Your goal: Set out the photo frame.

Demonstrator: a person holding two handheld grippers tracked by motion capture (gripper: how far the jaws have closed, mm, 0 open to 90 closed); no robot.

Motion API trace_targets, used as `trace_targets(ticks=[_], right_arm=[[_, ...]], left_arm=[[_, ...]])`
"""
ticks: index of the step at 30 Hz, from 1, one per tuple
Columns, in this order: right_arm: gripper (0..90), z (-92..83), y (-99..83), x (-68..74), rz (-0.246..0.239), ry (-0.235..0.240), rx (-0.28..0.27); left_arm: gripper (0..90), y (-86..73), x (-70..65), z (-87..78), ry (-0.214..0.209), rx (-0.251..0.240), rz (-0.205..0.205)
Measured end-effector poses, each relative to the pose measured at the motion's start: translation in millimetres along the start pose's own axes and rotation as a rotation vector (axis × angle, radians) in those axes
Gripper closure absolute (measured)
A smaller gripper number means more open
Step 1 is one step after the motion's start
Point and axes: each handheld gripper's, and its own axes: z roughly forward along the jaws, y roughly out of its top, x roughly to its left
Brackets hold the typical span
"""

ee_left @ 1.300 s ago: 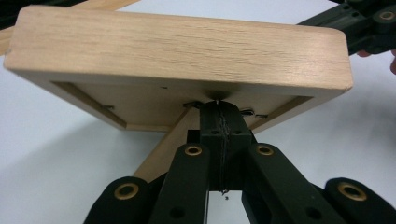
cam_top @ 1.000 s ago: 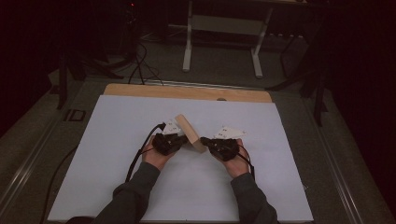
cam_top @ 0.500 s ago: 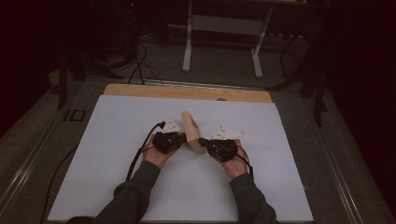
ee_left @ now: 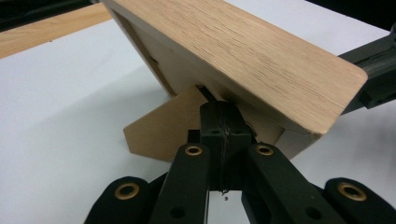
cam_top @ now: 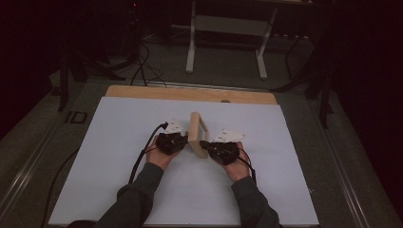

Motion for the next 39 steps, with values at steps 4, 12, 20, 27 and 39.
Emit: trace_targets(ticks=[4, 12, 20, 27, 39], right_arm=[[89.9, 1.3, 0.6, 0.8, 0.0, 0.0, -0.001], [88.5, 1.2, 0.9, 0.1, -0.009, 0.0, 0.001], [86.3, -1.1, 0.9, -2.7, -0.006, -0.017, 0.006], [86.0, -1.4, 1.0, -3.1, -0.009, -0.018, 0.006], [82.3, -5.3, -2.0, -14.5, 0.0, -0.066, 0.065]], left_arm=[[89.9, 0.2, 1.3, 0.4, -0.002, 0.001, -0.002], [87.7, 0.3, 1.0, -0.5, 0.011, 0.0, 0.004], [79.0, 0.0, 4.8, -10.3, 0.037, -0.014, -0.017], [77.8, -2.6, 5.5, -16.2, 0.04, -0.013, -0.025], [54.8, -16.2, -0.6, -50.6, 0.033, -0.027, -0.074]])
